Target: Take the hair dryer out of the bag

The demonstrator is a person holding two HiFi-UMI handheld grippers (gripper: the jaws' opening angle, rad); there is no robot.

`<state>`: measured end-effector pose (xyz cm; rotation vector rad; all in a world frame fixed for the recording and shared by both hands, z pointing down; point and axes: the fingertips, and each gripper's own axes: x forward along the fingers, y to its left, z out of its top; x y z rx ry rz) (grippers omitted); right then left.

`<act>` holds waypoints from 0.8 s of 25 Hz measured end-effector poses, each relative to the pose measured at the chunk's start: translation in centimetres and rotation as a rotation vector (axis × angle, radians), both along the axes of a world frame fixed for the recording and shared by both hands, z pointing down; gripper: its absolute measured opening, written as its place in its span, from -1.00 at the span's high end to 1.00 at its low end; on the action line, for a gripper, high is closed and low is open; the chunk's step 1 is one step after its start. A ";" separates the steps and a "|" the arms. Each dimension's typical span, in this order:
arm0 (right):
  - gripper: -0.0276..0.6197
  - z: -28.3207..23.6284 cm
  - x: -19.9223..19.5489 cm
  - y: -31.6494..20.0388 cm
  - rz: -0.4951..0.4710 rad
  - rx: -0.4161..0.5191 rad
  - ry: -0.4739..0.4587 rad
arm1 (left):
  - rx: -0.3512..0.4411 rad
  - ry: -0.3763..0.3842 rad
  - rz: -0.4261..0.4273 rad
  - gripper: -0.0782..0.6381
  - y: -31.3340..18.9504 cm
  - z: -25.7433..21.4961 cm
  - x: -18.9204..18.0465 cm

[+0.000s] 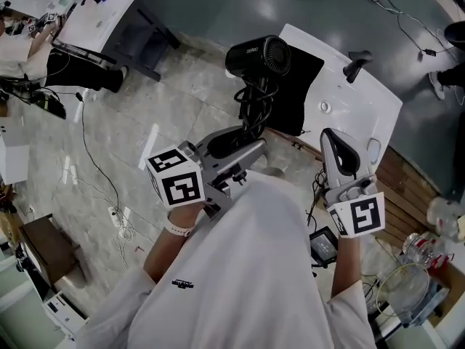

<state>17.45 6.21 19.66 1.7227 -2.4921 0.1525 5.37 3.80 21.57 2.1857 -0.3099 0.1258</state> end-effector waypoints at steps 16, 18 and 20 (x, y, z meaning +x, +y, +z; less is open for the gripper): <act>0.88 0.1 1.6 -3.4 0.065 -0.072 -0.043 | -0.006 -0.005 0.035 0.22 0.5 0.3 0.1; 0.88 0.3 1.4 -3.2 0.054 -0.078 -0.033 | -0.003 -0.007 0.038 0.22 0.5 0.3 0.0; 0.88 0.6 1.2 -3.0 0.046 -0.086 -0.023 | -0.004 -0.007 0.038 0.22 0.5 0.4 0.0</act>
